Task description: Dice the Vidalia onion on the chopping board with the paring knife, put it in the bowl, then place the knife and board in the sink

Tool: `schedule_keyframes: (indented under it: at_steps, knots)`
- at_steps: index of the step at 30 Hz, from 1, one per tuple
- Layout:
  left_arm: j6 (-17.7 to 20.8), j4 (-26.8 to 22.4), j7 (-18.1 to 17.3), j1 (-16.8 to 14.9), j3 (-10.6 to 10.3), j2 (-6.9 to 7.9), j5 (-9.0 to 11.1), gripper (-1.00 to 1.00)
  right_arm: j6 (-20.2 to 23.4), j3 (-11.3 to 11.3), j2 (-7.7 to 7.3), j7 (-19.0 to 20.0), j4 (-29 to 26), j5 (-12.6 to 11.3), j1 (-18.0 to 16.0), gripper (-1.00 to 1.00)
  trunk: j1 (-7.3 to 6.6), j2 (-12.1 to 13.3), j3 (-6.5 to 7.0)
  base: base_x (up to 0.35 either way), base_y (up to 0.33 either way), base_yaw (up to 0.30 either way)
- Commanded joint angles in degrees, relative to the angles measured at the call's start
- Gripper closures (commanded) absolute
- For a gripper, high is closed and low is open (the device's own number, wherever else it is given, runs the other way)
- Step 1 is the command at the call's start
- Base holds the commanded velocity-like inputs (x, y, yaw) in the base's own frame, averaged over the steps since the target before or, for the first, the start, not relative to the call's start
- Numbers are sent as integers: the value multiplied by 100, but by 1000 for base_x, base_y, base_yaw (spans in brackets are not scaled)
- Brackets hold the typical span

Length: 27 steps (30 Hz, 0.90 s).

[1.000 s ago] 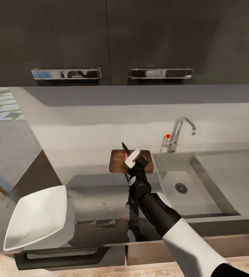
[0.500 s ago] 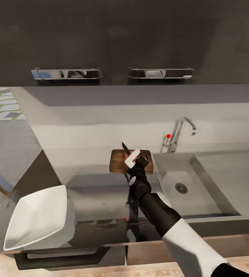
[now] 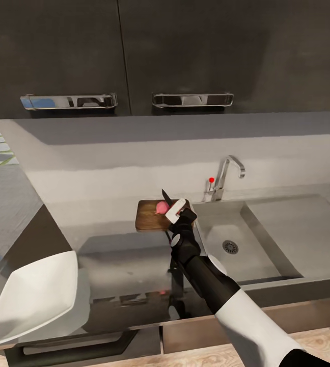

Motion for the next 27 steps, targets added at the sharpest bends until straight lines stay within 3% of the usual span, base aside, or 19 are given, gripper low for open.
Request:
schedule_keyframes:
  at_steps: [1, 13, 27]
  knots:
    - [-9, -9, 39, 0, -48, 5, 45, -100, 34, 14, 0, -27, -1, -11, -7, 100, 4, -11, -10, 0, 0, -8]
    - [-10, -8, 39, -1, -48, 5, 45, -100, 34, 22, 0, -22, -8, -139, -7, 100, 4, -11, -18, 0, 0, -1]
    - [-10, 1, 39, -1, -48, 5, 45, -100, 34, 14, 0, -28, 4, -157, -7, 100, 4, -11, -123, 0, 0, 0]
